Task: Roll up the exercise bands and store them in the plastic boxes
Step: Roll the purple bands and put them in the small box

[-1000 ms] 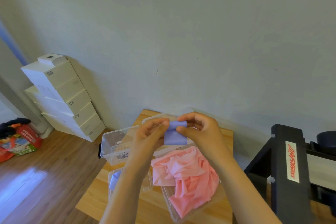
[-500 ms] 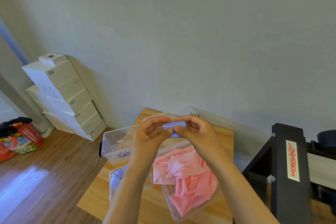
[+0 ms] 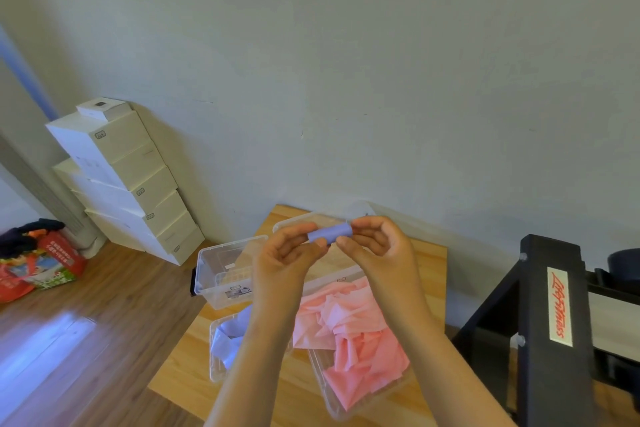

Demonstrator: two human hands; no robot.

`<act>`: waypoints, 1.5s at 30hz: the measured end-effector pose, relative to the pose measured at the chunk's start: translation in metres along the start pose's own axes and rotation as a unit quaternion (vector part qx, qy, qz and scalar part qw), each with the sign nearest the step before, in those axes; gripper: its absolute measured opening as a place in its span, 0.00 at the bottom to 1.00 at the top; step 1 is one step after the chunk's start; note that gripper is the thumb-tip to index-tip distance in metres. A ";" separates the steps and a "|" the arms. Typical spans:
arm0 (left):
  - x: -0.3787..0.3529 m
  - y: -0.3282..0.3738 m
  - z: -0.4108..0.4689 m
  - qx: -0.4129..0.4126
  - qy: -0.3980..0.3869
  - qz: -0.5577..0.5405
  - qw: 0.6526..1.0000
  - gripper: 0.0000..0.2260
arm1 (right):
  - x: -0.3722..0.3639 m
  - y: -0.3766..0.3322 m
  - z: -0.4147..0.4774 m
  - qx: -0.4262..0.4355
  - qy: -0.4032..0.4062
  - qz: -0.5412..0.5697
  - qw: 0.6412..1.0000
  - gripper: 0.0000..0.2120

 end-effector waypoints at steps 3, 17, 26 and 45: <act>-0.003 -0.003 -0.003 -0.003 0.033 -0.007 0.999 0.11 | -0.001 0.004 0.000 0.003 0.025 0.019 1.000 0.08; -0.027 -0.010 -0.004 -0.035 0.101 -0.012 0.994 0.09 | 0.003 0.009 0.009 0.035 0.074 0.027 0.996 0.05; -0.015 -0.023 0.009 -0.025 0.081 0.031 0.996 0.10 | 0.006 0.017 0.029 -0.078 -0.023 0.061 0.995 0.06; 0.105 -0.089 0.056 0.110 0.173 0.011 0.979 0.13 | -0.091 0.123 0.093 -0.216 -0.130 -0.041 0.967 0.06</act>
Point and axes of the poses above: each hand's wrist, its own z-axis towards the middle knuckle, its own x-axis out of the back of the hand, y = z × x, the point moved 2 cm from there along z, towards the middle knuckle, and after that the axes turned 8 degrees about -x, right-handed, at the moved point
